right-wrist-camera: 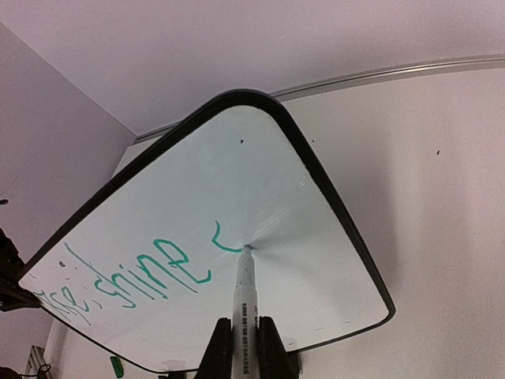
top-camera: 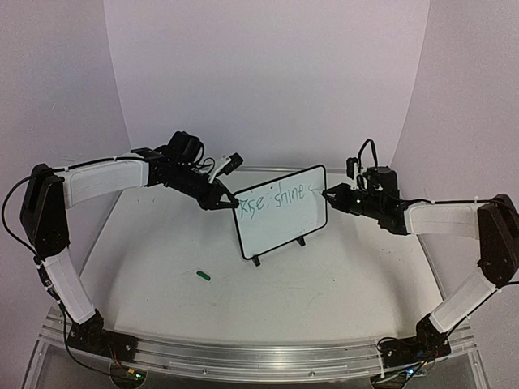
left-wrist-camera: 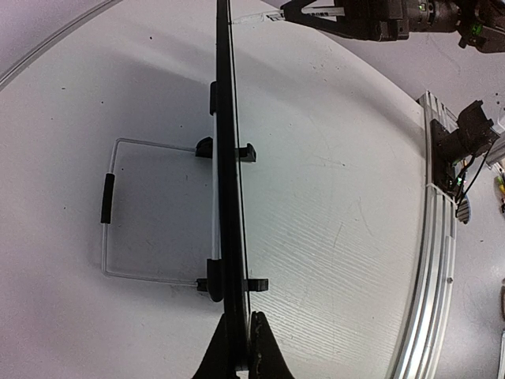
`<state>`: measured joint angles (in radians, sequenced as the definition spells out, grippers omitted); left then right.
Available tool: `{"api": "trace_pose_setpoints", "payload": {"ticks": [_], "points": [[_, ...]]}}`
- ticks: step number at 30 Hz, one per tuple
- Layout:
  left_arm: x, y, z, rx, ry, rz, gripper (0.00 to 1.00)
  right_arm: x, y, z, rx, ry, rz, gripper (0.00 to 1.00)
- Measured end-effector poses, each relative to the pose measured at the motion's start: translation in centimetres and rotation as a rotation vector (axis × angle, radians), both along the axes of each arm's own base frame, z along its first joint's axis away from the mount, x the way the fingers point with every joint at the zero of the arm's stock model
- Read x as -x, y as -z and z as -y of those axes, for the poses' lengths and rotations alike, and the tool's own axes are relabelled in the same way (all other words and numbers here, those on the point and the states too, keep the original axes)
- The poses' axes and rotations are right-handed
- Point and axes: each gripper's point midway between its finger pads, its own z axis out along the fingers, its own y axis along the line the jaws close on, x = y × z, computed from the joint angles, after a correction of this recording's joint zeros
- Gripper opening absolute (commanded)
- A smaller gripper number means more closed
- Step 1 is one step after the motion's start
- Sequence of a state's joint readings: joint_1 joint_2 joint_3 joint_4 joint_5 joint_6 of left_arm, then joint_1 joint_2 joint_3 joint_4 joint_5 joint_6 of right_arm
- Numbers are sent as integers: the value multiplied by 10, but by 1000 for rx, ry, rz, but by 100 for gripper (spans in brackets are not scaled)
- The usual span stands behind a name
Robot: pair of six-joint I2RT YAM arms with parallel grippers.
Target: Write a sentence on the whiteboard
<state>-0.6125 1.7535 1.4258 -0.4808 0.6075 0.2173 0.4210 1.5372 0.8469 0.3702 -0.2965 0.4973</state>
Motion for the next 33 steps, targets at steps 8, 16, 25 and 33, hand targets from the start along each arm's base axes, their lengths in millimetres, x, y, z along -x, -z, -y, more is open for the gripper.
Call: {"api": "trace_pose_setpoints", "payload": {"ticks": [8, 16, 25, 33], "points": [[0, 0, 0, 0, 0, 0, 0, -1, -3, -1, 3, -7, 5, 0], [0, 0, 0, 0, 0, 0, 0, -1, -7, -2, 7, -17, 14, 0], [0, 0, 0, 0, 0, 0, 0, -1, -11, -5, 4, -32, 24, 0], [0, 0, 0, 0, 1, 1, 0, 0, -16, -5, -1, -38, 31, 0]]}}
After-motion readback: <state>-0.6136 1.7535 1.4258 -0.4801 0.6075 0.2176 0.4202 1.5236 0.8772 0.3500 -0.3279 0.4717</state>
